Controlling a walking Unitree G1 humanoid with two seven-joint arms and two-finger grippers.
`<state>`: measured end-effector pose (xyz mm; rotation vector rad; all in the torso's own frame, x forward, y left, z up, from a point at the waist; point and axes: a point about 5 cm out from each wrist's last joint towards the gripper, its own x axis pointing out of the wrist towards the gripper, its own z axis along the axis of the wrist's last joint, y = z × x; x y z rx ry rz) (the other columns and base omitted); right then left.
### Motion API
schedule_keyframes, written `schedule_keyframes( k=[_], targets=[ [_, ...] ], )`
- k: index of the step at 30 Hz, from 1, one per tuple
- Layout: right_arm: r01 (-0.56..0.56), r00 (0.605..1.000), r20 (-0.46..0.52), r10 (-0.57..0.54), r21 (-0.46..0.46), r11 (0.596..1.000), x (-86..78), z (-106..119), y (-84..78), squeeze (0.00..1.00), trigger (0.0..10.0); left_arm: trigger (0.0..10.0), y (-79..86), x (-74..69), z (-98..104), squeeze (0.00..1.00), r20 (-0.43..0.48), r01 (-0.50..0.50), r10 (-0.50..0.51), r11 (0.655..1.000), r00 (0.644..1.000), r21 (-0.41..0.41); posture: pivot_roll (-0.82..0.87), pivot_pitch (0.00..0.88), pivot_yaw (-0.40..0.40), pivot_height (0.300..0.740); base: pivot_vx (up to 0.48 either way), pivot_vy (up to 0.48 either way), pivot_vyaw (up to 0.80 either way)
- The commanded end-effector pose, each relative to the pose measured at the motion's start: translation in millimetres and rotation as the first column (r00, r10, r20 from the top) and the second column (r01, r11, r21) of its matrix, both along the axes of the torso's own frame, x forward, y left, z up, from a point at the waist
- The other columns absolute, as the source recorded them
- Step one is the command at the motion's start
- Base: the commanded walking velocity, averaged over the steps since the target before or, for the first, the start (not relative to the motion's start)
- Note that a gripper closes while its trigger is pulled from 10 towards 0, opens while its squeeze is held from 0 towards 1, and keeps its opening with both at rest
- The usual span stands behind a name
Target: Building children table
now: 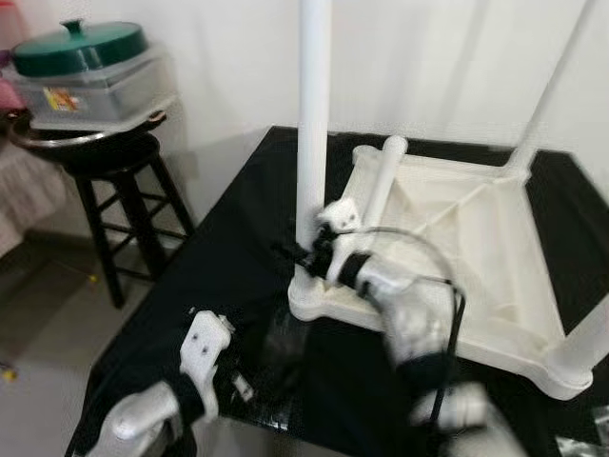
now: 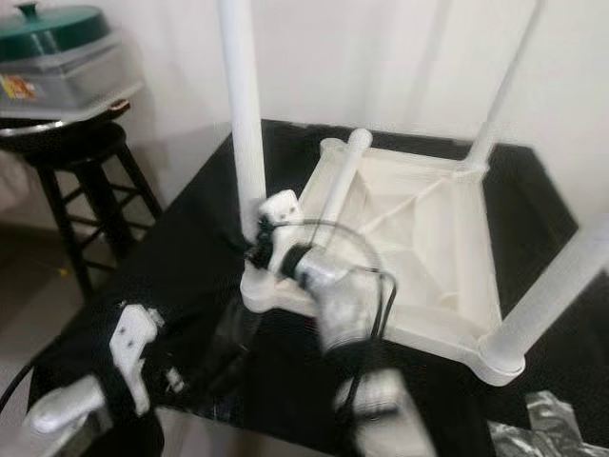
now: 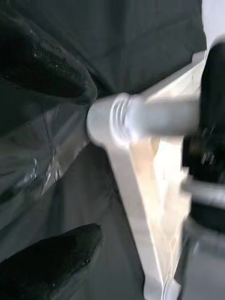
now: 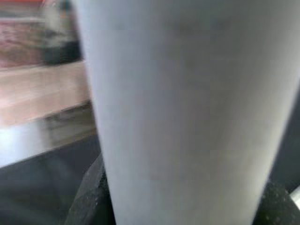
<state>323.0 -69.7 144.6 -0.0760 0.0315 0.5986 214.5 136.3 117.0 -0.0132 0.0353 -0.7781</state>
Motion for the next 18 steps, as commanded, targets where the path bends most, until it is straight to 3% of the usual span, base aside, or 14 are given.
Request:
schedule_keyframes(
  k=[1, 2, 6, 7, 11, 12, 14, 15, 17, 18],
  targets=[
    [-0.016, 0.995, -0.102, 0.004, -0.112, 0.994, -14.2, -29, 5.2, 0.0, 0.0, 10.0, 3.3, 0.3, -2, 0.0, -0.013, 0.0, 0.0, 1.0, 1.0, 0.0, -0.05, 0.017, 0.016, 0.74, 0.0, 0.0, 0.0],
    [-0.056, 0.994, -0.102, 0.045, -0.11, 0.992, -11.4, -27, 7.2, 0.0, 0.0, 10.0, 2.7, 1.0, -2, 0.0, -0.015, 0.004, -0.004, 1.0, 1.0, -0.002, -0.05, 0.014, 0.019, 0.74, 0.0, 0.0, 0.0],
    [-0.052, 0.991, -0.129, 0.04, -0.085, 0.995, -2.8, -27, 3.5, 0.0, 0.0, 10.0, 2.1, 1.3, -2, 0.0, -0.018, 0.011, -0.011, 1.0, 1.0, -0.003, -0.03, 0.015, 0.006, 0.74, 0.0, 0.0, 0.0],
    [-0.1, 0.985, -0.148, 0.089, -0.064, 0.993, -2.0, -25, 6.5, 0.0, 10.0, 10.0, 2.5, 1.1, -2, 0.0, -0.014, 0.001, -0.001, 1.0, 1.0, -0.005, -0.03, 0.018, 0.007, 0.74, 0.0, 0.0, 0.0],
    [-0.117, 0.982, -0.155, 0.107, -0.054, 0.992, -4.3, -23, 10.0, 0.0, 10.0, 10.0, 3.0, 0.9, -1, 0.0, -0.011, -0.007, 0.007, 1.0, 1.0, -0.005, -0.03, 0.018, 0.007, 0.74, 0.0, 0.0, 0.0],
    [-0.164, 0.978, -0.142, 0.155, -0.053, 0.985, -2.3, -17, 12.2, 1.0, 10.0, 10.0, 3.1, 0.7, -1, 0.0, -0.009, -0.012, 0.012, 1.0, 1.0, -0.005, -0.03, 0.022, 0.011, 0.74, 0.0, 0.0, 0.0],
    [-0.345, 0.935, -0.087, 0.344, 0.0, 0.939, 1.2, 9, 15.8, 1.0, 10.0, 10.0, 2.6, 1.1, 0, 0.0, -0.007, -0.01, 0.01, 1.0, 1.0, -0.004, -0.03, 0.024, 0.014, 0.74, 0.0, 0.0, 0.0],
    [-0.476, 0.879, -0.044, 0.476, 0.004, 0.879, 1.9, 22, 15.3, 1.0, 10.0, 10.0, 2.2, 1.5, 0, 0.0, -0.007, -0.008, 0.008, 1.0, 1.0, -0.004, -0.03, 0.023, 0.015, 0.74, 0.0, 0.0, 0.0],
    [-0.476, 0.879, -0.044, 0.476, 0.004, 0.879, 1.9, 22, 15.3, 1.0, 10.0, 10.0, 2.2, 1.5, 0, 0.0, -0.007, -0.008, 0.008, 1.0, 1.0, -0.004, -0.03, 0.023, 0.015, 0.74, 0.0, 0.0, 0.0],
    [-0.568, 0.823, -0.012, 0.568, -0.006, 0.823, 1.3, 31, 14.3, 1.0, 10.0, 10.0, 2.0, 2.1, 0, 0.0, -0.007, -0.006, 0.006, 1.0, 1.0, -0.004, -0.03, 0.022, 0.017, 0.74, 0.0, 0.0, 0.0]
  ],
)
